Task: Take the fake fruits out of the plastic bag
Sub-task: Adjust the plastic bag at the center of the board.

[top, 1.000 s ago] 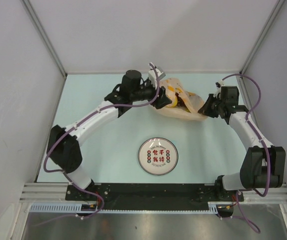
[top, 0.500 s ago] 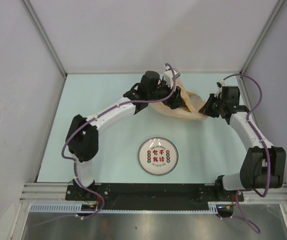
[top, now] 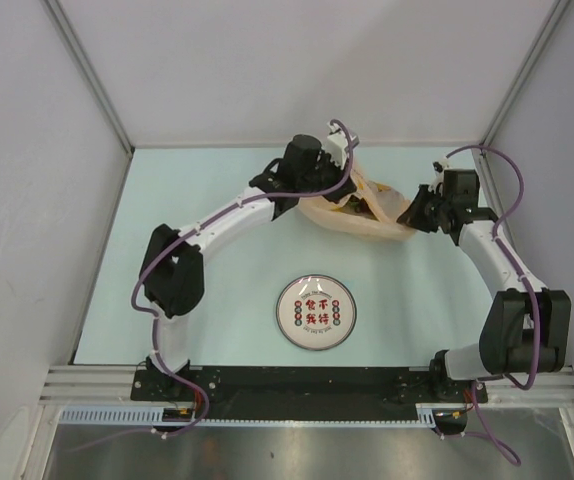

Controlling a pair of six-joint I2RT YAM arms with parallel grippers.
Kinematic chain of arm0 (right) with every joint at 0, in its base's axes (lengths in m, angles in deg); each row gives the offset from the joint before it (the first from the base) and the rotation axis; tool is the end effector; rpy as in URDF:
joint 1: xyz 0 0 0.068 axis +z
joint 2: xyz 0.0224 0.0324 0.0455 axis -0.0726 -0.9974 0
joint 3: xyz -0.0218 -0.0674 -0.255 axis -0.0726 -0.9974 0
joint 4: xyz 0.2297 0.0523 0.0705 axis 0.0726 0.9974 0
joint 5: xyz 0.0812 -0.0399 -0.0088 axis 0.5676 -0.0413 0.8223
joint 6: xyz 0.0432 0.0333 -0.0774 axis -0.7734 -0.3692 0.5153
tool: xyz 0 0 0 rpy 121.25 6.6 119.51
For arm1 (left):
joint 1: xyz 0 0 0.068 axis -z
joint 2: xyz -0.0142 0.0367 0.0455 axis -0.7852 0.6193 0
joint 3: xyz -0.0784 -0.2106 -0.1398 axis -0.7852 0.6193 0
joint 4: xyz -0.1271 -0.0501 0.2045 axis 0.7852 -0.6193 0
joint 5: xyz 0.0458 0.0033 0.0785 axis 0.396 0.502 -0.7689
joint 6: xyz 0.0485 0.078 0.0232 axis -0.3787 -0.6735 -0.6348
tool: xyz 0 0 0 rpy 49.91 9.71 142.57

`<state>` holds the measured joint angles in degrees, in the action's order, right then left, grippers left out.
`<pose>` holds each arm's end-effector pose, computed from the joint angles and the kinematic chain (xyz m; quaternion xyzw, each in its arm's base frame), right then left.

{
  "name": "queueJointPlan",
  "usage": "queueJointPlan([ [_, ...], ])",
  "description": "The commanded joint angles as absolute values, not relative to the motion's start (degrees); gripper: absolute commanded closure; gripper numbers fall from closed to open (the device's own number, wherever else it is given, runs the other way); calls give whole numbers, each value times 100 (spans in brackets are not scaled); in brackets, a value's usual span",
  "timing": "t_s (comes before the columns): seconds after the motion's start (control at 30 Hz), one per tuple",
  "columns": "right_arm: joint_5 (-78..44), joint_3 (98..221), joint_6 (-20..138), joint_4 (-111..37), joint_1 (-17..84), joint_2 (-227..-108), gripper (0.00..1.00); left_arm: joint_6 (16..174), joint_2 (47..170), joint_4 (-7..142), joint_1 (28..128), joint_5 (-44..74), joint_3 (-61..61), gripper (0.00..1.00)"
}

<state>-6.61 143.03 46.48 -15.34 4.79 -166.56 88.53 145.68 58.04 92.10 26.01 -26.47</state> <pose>0.3252 0.0308 0.2346 0.0845 0.9031 0.2138 0.3628 0.3613 -0.3441 0.2963 0.3337 0.7491 -0.3427 0.4583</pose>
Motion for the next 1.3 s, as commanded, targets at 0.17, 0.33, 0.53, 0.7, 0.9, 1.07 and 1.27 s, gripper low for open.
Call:
queueJointPlan([
  [0.17, -727, 16852, 4904, -1792, 513, -18086, 100, 8730, 14005, 5832, 7532, 2982, -3503, 100],
  [0.33, -1763, 20265, 5352, -1808, 1039, -20104, 100, 8844, 14424, 6209, 6617, 3140, -4223, 100],
  [0.53, -2510, 24429, 5869, -2648, 1453, -22578, 100, 7967, 15594, 6377, 6456, 2912, -6586, 100],
  [0.7, -2960, 22939, 6493, -4928, 1752, -21570, 100, 7711, 15342, 6632, 6553, 2945, -7161, 100],
  [0.9, -2644, 21145, 6899, -4806, 1735, -20404, 100, 7702, 14228, 5711, 6562, 3675, -5906, 100],
  [1.07, -2064, 18179, 7565, -4895, 1743, -19022, 100, 7649, 12891, 5444, 6562, 4387, -2794, 100],
  [1.27, -1835, 16315, 8078, -3305, 1675, -18458, 100, 7535, 11896, 4780, 6825, 4694, -361, 100],
])
